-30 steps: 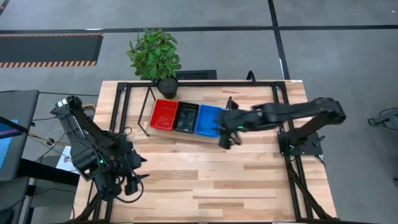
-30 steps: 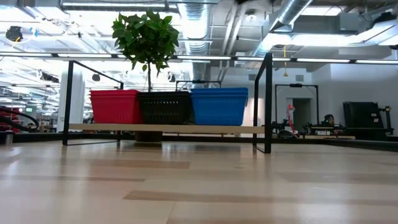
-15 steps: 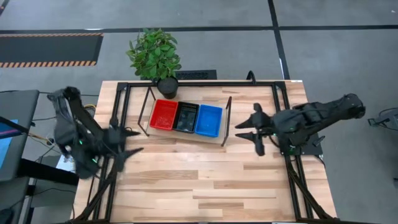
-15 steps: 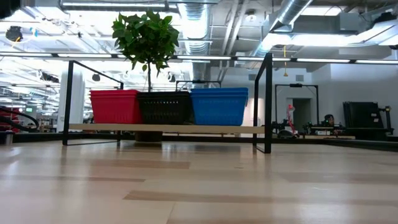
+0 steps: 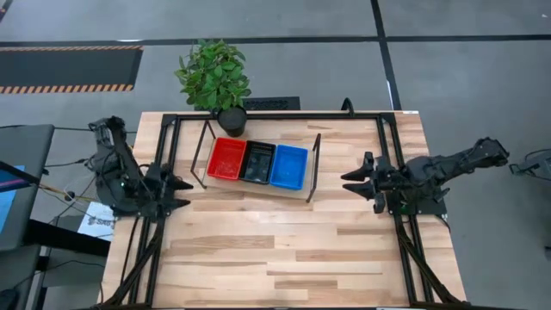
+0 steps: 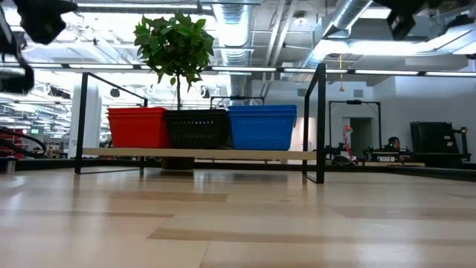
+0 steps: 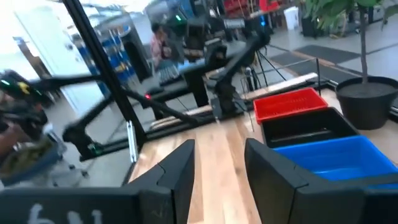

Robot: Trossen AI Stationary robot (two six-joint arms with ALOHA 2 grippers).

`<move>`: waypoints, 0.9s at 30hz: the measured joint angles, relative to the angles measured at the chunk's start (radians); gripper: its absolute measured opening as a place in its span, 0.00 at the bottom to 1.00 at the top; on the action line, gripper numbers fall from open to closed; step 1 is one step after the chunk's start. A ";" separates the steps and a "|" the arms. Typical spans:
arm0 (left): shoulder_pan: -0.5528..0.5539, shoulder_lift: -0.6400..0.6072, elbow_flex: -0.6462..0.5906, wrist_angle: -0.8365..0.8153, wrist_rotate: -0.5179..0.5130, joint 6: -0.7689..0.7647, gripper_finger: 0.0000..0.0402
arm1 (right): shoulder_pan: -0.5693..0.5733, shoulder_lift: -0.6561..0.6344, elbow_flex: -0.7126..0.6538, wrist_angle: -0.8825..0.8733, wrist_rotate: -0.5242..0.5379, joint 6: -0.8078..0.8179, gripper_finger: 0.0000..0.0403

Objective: Stack baskets on shelf by color
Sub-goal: Return to Home Position

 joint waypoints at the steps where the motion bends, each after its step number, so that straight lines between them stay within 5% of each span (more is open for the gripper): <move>1: 0.000 -0.042 -0.039 0.039 0.019 0.025 0.66 | 0.000 -0.022 -0.023 0.018 0.000 0.002 0.41; 9: 0.000 -0.374 -0.329 0.412 0.257 0.318 0.66 | 0.030 -0.181 -0.205 0.164 -0.001 -0.003 0.40; 19: 0.003 -0.369 -0.486 0.740 0.591 0.529 0.66 | 0.070 -0.310 -0.506 0.508 -0.003 -0.013 0.41; 27: 0.003 -0.370 -0.618 0.863 0.602 0.561 0.66 | 0.099 -0.324 -0.524 0.471 -0.015 -0.048 0.40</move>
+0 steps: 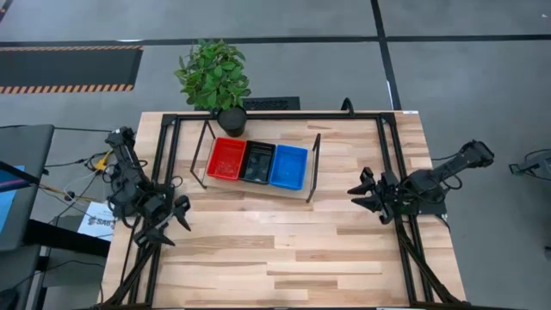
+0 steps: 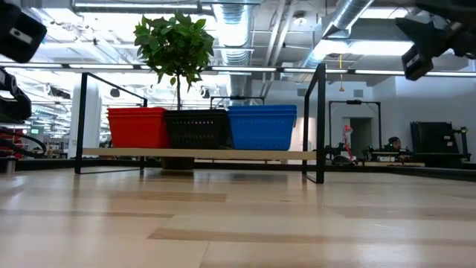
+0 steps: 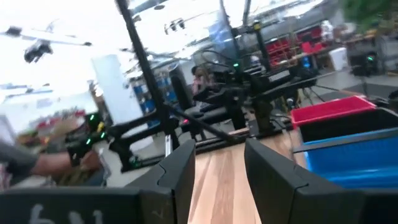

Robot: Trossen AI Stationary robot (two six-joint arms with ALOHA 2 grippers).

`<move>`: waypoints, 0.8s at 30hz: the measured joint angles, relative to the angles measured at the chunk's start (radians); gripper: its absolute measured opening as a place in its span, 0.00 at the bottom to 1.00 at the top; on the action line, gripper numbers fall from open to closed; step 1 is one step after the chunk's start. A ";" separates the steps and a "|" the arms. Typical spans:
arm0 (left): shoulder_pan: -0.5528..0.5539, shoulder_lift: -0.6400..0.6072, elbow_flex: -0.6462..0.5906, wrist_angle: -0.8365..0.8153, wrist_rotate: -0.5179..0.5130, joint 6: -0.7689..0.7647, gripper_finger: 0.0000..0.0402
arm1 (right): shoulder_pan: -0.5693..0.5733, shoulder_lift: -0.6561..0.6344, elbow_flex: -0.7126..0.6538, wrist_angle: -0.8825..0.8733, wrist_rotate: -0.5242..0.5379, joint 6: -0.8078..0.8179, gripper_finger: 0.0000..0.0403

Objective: Stack baskets on shelf by color
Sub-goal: Return to Home Position

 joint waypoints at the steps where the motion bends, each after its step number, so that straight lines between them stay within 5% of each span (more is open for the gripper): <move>1: 0.000 0.003 0.001 -0.024 -0.003 -0.004 0.66 | 0.006 0.000 0.000 -0.001 -0.011 -0.018 0.40; 24: 0.000 0.003 -0.002 -0.092 -0.028 0.145 0.66 | 0.058 0.000 -0.001 -0.324 -0.013 -0.130 0.40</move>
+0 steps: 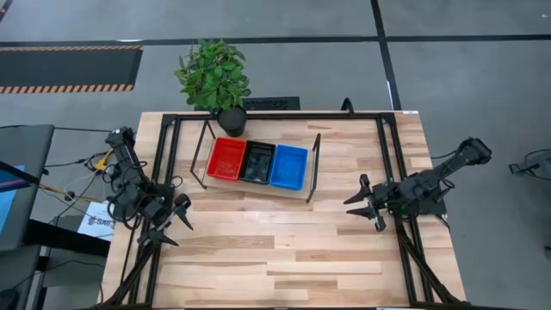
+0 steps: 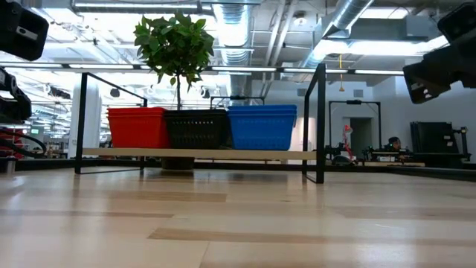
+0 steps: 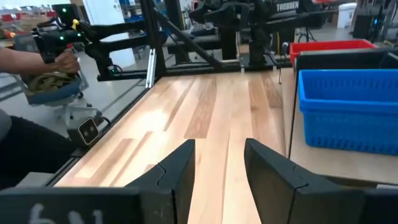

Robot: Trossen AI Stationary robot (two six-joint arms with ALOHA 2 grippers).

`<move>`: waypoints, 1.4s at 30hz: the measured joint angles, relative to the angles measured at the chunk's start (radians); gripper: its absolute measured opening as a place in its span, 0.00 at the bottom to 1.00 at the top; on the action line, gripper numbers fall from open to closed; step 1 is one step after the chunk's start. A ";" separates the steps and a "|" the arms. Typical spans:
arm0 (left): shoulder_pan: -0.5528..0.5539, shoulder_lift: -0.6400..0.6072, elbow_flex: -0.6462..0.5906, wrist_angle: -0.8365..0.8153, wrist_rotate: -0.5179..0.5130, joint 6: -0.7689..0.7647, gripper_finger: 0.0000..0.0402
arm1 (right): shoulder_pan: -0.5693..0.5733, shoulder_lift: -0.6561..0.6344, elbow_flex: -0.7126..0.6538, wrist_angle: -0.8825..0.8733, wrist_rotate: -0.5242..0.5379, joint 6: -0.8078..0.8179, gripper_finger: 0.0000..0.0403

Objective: Stack baskets on shelf by color
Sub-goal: Return to Home Position

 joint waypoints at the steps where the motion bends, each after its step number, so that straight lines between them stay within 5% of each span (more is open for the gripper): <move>1: 0.000 0.000 0.000 0.000 0.000 0.006 0.66 | 0.000 0.000 0.000 -0.005 0.000 0.005 0.40; 12: 0.000 0.000 -0.001 0.002 -0.049 0.026 0.66 | -0.015 -0.030 0.011 0.094 0.002 0.031 0.39; 16: 0.000 0.000 0.002 0.001 -0.181 -0.082 0.66 | -0.050 -0.147 0.060 0.022 0.007 -0.025 0.40; 20: 0.000 -0.003 0.018 -0.050 -0.202 -0.113 0.66 | -0.075 -0.217 0.087 -0.073 0.021 -0.039 0.40; 42: 0.000 0.000 0.022 -0.071 0.025 -0.162 0.66 | -0.093 -0.182 -0.001 -0.055 0.055 -0.031 0.39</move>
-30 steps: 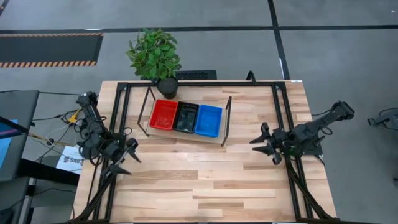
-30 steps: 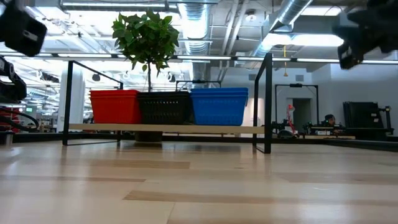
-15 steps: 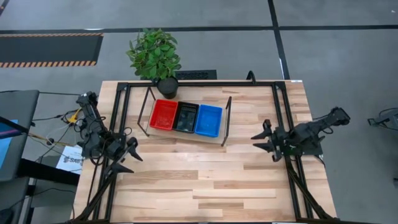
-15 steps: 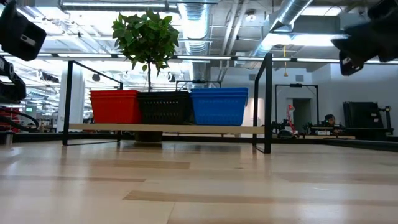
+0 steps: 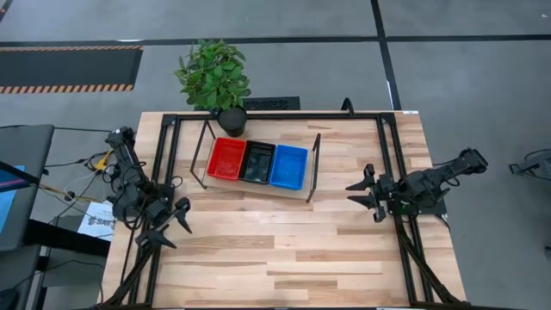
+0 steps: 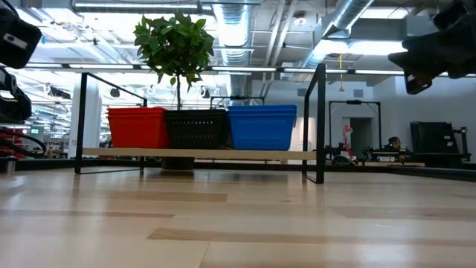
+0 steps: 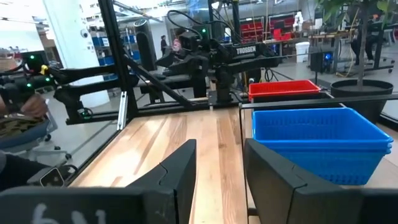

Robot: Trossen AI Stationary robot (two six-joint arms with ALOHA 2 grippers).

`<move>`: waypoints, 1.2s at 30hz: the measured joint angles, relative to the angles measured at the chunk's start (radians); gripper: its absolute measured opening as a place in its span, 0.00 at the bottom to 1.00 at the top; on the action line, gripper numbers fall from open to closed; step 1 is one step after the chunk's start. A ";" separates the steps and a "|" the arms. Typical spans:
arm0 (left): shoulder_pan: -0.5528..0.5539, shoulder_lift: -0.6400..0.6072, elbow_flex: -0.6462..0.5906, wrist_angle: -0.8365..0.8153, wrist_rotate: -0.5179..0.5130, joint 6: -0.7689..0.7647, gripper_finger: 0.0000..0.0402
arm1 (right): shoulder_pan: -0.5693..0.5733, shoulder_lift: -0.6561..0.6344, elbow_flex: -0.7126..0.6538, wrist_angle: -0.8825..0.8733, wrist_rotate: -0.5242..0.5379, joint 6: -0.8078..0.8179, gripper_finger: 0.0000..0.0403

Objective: Stack baskets on shelf by color
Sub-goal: Return to Home Position

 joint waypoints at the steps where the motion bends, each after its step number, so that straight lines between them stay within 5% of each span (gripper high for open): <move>1: 0.000 0.000 0.000 -0.001 0.023 0.000 0.66 | 0.000 0.000 0.000 0.000 0.000 0.000 0.39; 8: 0.001 0.000 -0.001 -0.004 0.115 -0.300 0.66 | 0.000 0.000 0.000 -0.003 0.000 0.000 0.40; 11: -0.009 0.000 -0.002 -0.011 0.260 -0.162 0.66 | 0.000 0.000 -0.001 -0.003 -0.001 0.002 0.39; 18: -0.009 0.020 -0.002 -0.017 0.211 0.170 0.66 | 0.000 0.000 -0.001 -0.004 -0.001 0.003 0.38; 29: 0.067 0.046 -0.001 -0.021 0.234 0.259 0.66 | 0.000 0.000 -0.002 -0.005 -0.001 0.003 0.39; 36: 0.277 0.045 0.000 -0.042 0.414 0.299 0.66 | 0.000 0.000 -0.002 -0.005 -0.002 0.002 0.38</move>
